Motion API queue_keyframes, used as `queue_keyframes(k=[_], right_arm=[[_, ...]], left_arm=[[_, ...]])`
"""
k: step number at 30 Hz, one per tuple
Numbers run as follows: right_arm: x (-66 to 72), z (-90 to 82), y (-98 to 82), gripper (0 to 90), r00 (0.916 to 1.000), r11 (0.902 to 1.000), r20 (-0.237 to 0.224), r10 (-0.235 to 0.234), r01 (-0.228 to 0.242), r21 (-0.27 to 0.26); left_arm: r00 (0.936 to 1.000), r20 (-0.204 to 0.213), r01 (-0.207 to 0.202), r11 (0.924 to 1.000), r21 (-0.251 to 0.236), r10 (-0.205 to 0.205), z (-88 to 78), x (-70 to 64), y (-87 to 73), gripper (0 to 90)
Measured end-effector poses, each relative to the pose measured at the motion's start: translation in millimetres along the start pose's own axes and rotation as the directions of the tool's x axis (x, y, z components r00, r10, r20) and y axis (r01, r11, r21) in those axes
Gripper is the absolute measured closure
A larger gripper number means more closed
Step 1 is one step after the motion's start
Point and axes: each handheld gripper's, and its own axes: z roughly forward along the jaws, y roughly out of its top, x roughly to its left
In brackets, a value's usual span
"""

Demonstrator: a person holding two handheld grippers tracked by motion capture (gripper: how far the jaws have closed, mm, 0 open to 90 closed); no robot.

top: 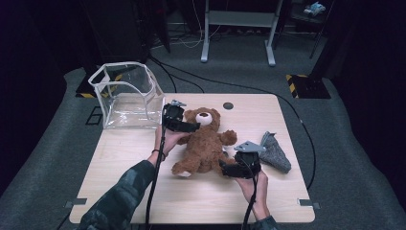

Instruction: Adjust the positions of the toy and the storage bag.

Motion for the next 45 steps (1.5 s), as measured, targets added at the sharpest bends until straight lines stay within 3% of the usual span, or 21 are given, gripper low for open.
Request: queue_keyframes(k=[5, 10, 12, 16, 18, 22, 26, 28, 29, 34, 41, 45], right_arm=[[-7.4, -6.5, -12.9, 2.6, 0.9997, 0.9997, 0.001, 0.026, -0.026, -0.004], [-15.9, -8.8, -27.4, 0.4, 0.9985, 0.9985, 0.004, 0.055, -0.055, 0.007], [-20.2, -9.6, -34.6, 0.0, 0.9971, 0.9969, 0.011, 0.076, -0.076, 0.020], [-27.4, -10.2, -46.6, 0.0, 0.9952, 0.9949, 0.022, 0.095, -0.096, 0.031], [-33.0, -8.7, -54.4, 0.0, 0.9933, 0.9927, 0.035, 0.110, -0.111, 0.046], [-45.2, -3.9, -72.1, 0.0, 0.9879, 0.9868, 0.059, 0.144, -0.148, 0.066], [-53.5, 1.0, -84.4, 0.0, 0.9838, 0.9824, 0.079, 0.161, -0.167, 0.083], [-56.2, 2.8, -89.6, 0.0, 0.9805, 0.9794, 0.083, 0.178, -0.185, 0.081], [-57.5, 3.5, -92.1, 0.0, 0.9800, 0.9791, 0.087, 0.179, -0.186, 0.082], [-61.2, 5.7, -101.2, 0.0, 0.9767, 0.9771, 0.105, 0.187, -0.196, 0.082], [-62.0, 10.8, -106.8, 0.0, 0.9742, 0.9766, 0.138, 0.179, -0.193, 0.096], [-60.5, 13.3, -105.9, 0.0, 0.9768, 0.9792, 0.147, 0.155, -0.172, 0.107]], left_arm=[[0.9998, -0.020, 0.002, 0.9994, 0.033, -0.001, 11.9, -11.4, 6.2, 8.5], [0.9995, -0.031, -0.002, 0.9997, 0.025, 0.003, 12.3, -20.0, 12.8, 7.5], [0.9981, -0.050, -0.034, 0.9991, 0.023, 0.035, 9.9, -26.3, 18.4, 7.5], [0.9971, -0.049, -0.057, 0.9979, 0.030, 0.058, 10.2, -41.5, 27.5, 7.6], [0.9973, -0.050, -0.052, 0.9983, 0.025, 0.053, 14.0, -49.4, 29.8, 7.5], [0.9963, -0.058, -0.061, 0.9960, 0.065, 0.064, 29.5, -63.9, 34.2, 7.1], [0.9970, -0.069, -0.030, 0.9956, 0.089, 0.036, 45.6, -68.8, 35.5, 7.1], [0.9965, -0.073, -0.032, 0.9941, 0.104, 0.040, 48.8, -69.3, 35.1, 7.1], [0.9964, -0.084, -0.003, 0.9931, 0.117, 0.012, 56.7, -68.5, 32.3, 7.0], [0.9921, -0.125, 0.027, 0.9855, 0.168, -0.006, 71.1, -55.4, 19.2, 6.3], [0.9840, -0.174, 0.065, 0.9865, 0.150, -0.038, 74.0, -40.1, 9.3, 4.8], [0.9794, -0.196, 0.080, 0.9842, 0.158, -0.048, 75.4, -32.6, 4.5, 2.6]])
